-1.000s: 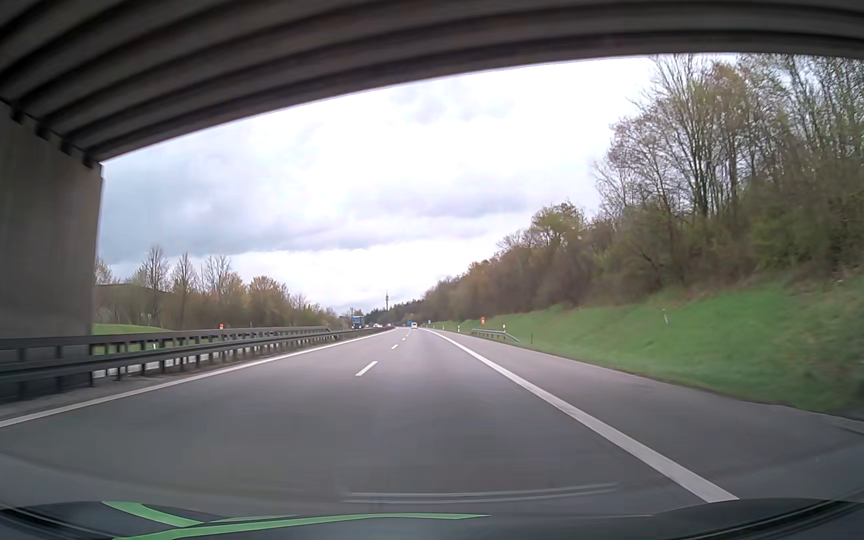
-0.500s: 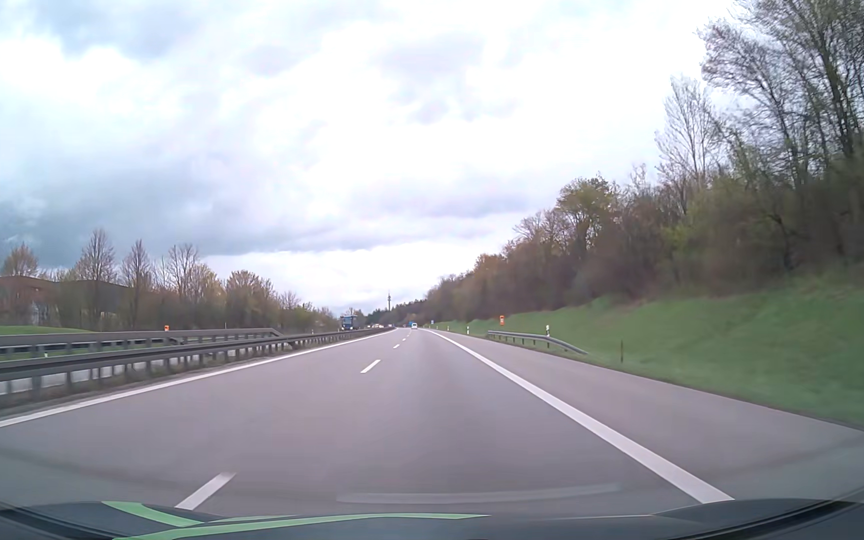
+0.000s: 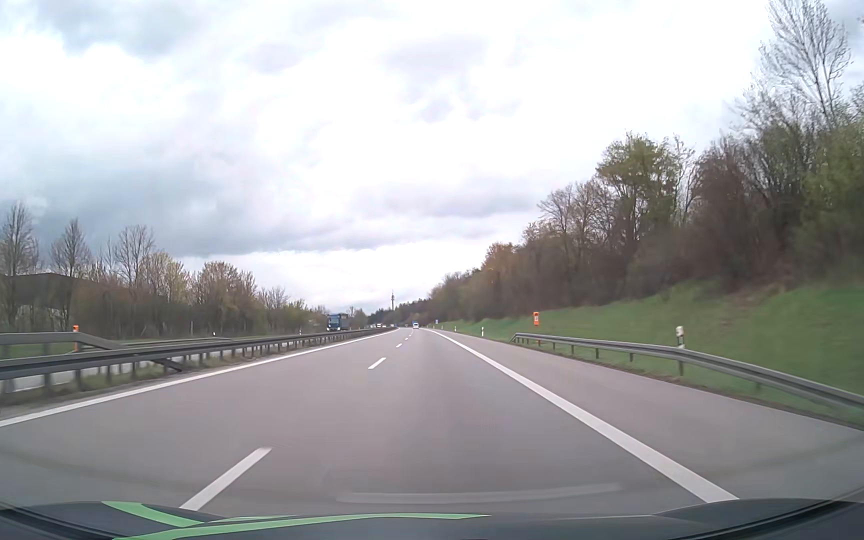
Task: Follow the waypoints while adhering to traffic rules and regulations
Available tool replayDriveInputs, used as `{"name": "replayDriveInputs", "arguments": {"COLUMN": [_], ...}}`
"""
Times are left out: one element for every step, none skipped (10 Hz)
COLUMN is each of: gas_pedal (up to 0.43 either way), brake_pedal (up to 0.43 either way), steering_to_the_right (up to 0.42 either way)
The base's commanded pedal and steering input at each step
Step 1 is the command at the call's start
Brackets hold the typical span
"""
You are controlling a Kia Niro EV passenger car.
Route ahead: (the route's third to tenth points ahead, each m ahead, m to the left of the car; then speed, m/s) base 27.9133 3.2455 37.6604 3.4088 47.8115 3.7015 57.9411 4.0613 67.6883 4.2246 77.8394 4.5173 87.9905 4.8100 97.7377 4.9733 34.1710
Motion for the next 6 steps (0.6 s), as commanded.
{"name": "replayDriveInputs", "arguments": {"gas_pedal": [0.449, 0.449, 0.449, 0.449, 0.449, 0.449], "brake_pedal": [0.0, 0.0, 0.0, 0.0, 0.0, 0.0], "steering_to_the_right": [-0.005, -0.004, -0.004, -0.004, -0.004, -0.004]}}
